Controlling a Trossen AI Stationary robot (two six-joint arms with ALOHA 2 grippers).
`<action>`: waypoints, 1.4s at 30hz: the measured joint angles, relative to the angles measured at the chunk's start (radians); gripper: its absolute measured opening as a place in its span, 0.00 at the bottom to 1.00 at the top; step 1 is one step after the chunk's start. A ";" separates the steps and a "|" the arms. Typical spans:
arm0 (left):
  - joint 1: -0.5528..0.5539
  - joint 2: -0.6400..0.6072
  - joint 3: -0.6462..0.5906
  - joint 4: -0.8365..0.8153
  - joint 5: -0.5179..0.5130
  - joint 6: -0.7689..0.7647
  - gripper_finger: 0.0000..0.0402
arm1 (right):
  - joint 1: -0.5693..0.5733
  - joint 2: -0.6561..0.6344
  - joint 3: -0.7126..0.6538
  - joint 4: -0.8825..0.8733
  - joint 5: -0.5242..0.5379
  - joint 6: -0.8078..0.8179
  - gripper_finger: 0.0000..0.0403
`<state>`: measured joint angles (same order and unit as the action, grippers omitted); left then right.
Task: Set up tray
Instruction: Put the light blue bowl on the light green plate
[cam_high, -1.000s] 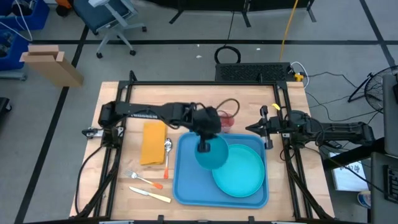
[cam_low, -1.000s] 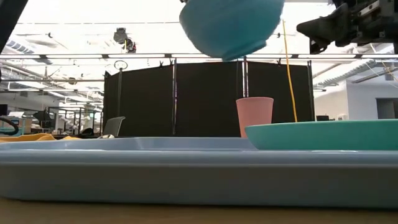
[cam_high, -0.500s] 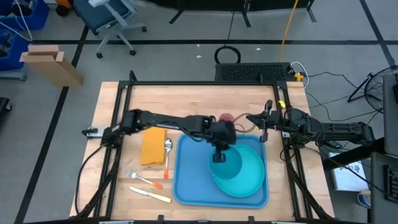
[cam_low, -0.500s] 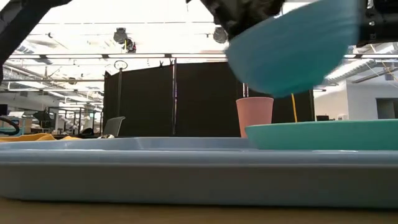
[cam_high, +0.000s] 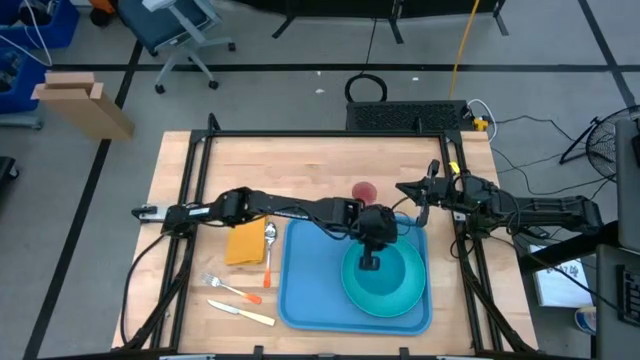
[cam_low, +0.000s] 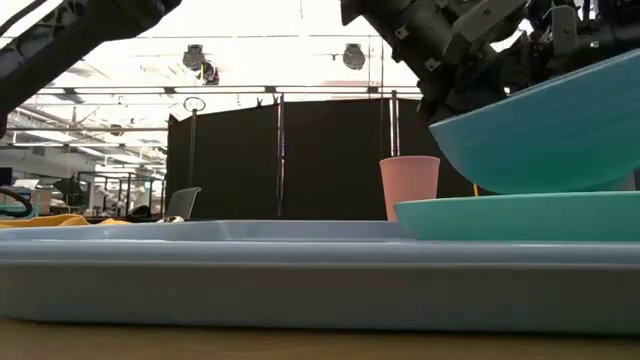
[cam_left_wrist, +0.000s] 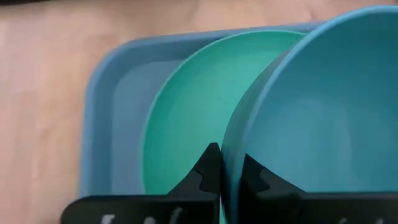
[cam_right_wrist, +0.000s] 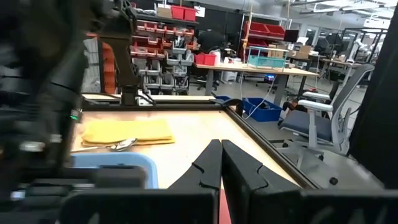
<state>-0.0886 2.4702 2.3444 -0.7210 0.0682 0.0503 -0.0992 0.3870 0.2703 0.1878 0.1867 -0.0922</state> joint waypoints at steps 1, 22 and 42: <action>0.002 0.000 0.000 0.012 -0.003 -0.001 0.02 | 0.000 0.000 0.000 0.000 0.000 0.000 0.00; -0.074 -0.197 0.000 -0.308 -0.727 -0.034 0.02 | 0.107 0.147 0.164 -0.024 0.056 0.031 0.00; 0.083 -0.240 -0.060 -0.334 -1.334 -0.076 0.02 | 0.161 0.468 0.443 -0.110 0.469 -0.233 0.46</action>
<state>-0.0056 2.2299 2.2848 -1.0549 -1.2654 -0.0257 0.0616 0.8550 0.7132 0.0780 0.6552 -0.3253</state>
